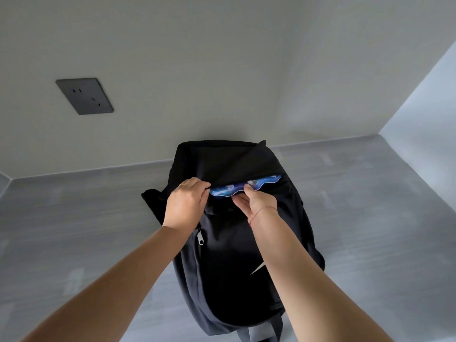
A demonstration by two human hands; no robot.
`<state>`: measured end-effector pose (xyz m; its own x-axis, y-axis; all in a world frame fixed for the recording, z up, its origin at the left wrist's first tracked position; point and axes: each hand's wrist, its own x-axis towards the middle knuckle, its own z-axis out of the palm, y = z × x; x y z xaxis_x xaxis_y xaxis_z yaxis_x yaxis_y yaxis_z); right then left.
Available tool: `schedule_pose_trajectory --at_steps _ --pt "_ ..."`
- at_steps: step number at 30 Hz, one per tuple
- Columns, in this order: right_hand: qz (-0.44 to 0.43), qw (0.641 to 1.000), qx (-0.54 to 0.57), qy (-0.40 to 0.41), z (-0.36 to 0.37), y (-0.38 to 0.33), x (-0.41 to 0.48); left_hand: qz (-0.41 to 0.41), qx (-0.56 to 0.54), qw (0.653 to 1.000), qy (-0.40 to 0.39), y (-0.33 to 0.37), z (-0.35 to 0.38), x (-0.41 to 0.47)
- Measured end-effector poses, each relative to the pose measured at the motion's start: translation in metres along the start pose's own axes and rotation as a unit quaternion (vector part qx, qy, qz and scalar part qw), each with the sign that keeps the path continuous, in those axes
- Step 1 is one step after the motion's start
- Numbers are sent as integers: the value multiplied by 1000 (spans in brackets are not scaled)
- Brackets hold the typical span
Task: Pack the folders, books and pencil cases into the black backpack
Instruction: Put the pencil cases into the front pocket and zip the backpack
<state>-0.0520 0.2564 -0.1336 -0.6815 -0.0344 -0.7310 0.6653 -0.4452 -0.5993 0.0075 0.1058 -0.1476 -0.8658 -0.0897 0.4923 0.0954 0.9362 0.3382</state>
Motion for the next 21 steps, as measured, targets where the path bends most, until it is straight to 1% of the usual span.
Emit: schedule_pose_trajectory --at_steps 3,7,11,13,14,15,16,17,18,20,21 --pt "-2 1000 12 7 8 2 5 11 -5 1000 10 2 0 2" --pt "0 1000 24 13 24 3 8 54 4 999 4 4 -2 4" --pt "-20 999 34 31 34 14 13 57 12 998 1 1 -4 4" --pt "-49 998 -18 22 31 18 14 46 16 999 -5 -1 -4 4" --pt "-78 993 -85 26 26 17 15 33 15 999 -7 -2 -3 4" --pt "-114 978 -174 30 20 14 16 17 14 1000 -9 -1 -2 4" --pt "-152 949 -275 36 13 10 17 0 12 1000 -11 0 -2 5" --pt "-189 909 -368 39 6 6 20 -16 12 1000 -15 1 0 6" --pt "-227 861 -453 41 -2 3 21 -28 13 999 -19 2 2 6" --pt "-294 740 -603 46 -18 -1 25 -42 16 999 -21 7 6 7" --pt "-324 681 -655 47 -25 -2 26 -45 21 999 -23 9 8 8"
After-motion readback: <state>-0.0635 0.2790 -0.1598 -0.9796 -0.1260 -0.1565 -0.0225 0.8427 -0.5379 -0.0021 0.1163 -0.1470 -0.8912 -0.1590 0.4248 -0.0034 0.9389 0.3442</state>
